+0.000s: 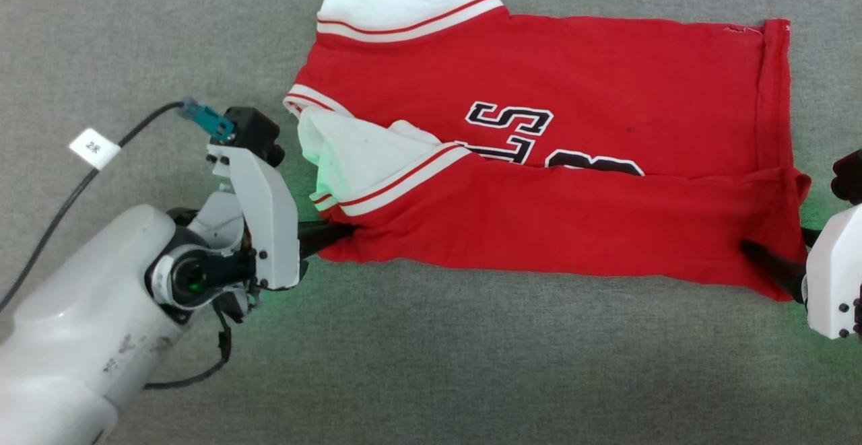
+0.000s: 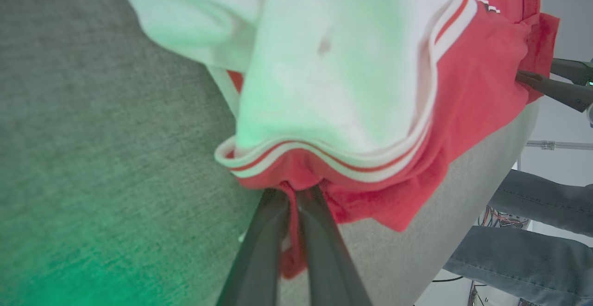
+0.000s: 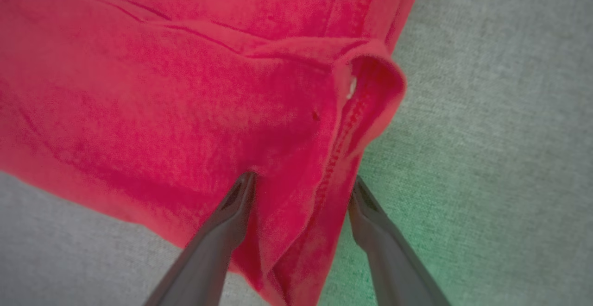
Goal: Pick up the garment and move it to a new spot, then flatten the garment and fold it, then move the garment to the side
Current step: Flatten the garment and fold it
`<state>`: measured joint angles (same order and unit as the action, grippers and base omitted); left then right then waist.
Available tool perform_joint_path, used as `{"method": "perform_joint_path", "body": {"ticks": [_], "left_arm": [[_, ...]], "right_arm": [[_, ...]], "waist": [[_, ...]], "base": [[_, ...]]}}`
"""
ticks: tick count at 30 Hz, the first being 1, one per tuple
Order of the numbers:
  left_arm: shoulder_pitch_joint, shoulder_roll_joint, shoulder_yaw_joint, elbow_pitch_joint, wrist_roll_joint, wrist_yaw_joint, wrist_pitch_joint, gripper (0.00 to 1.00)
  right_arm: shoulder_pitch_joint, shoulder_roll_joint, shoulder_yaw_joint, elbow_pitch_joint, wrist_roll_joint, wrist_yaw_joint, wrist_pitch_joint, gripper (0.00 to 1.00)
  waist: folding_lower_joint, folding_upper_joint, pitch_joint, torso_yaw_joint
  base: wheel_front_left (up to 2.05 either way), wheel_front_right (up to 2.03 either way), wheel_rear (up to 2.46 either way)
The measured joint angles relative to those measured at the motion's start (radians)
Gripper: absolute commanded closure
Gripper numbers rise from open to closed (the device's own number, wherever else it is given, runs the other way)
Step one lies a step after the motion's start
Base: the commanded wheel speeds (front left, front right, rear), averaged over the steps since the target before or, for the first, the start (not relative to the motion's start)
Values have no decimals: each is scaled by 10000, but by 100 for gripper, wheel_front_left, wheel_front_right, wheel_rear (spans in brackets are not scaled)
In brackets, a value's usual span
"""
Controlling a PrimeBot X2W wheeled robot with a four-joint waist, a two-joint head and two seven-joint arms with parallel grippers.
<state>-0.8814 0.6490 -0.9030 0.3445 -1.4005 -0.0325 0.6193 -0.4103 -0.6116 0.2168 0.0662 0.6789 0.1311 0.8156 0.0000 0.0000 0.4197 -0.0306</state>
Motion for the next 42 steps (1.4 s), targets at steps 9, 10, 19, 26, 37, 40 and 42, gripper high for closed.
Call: {"method": "perform_joint_path", "body": {"ticks": [9,10,19,26,37,40,42], "left_arm": [[323,-73,244,128,-150,-234,-663,100],[452,31,282,15,-163,-263,-769,100],[1974,1321,460,-2150,-414,146,-1254,100],[3219,2247,410,-4447,-610,677,-1501,100],[3897,2403,650,-5093,-476,1383,-2508,0],[3962,2569,1058,-5154,-458,1580,-3097,0],[3961,2638,1457,-5131,-418,1685,-3670,0]], "right_arm": [[-268,136,217,529,207,-2,-529,100],[-261,115,228,537,291,-2,-571,100],[383,-731,339,125,759,-2,-537,100],[1185,-1555,209,-477,1325,0,-151,100],[1738,-1442,-740,-570,1292,-2,-963,0],[2102,-1300,-1129,-917,1162,0,-1404,0],[2103,-959,-1691,-1145,959,-4,-2069,0]], "waist": [[0,0,-195,88],[0,0,-254,82],[0,0,-814,185],[0,0,-1045,361],[0,0,-1195,426],[0,0,-1323,434],[0,0,-1396,431]], "base": [[0,0,0],[0,0,0],[0,0,0],[0,0,0],[0,0,0],[0,0,0],[0,0,0]]}}
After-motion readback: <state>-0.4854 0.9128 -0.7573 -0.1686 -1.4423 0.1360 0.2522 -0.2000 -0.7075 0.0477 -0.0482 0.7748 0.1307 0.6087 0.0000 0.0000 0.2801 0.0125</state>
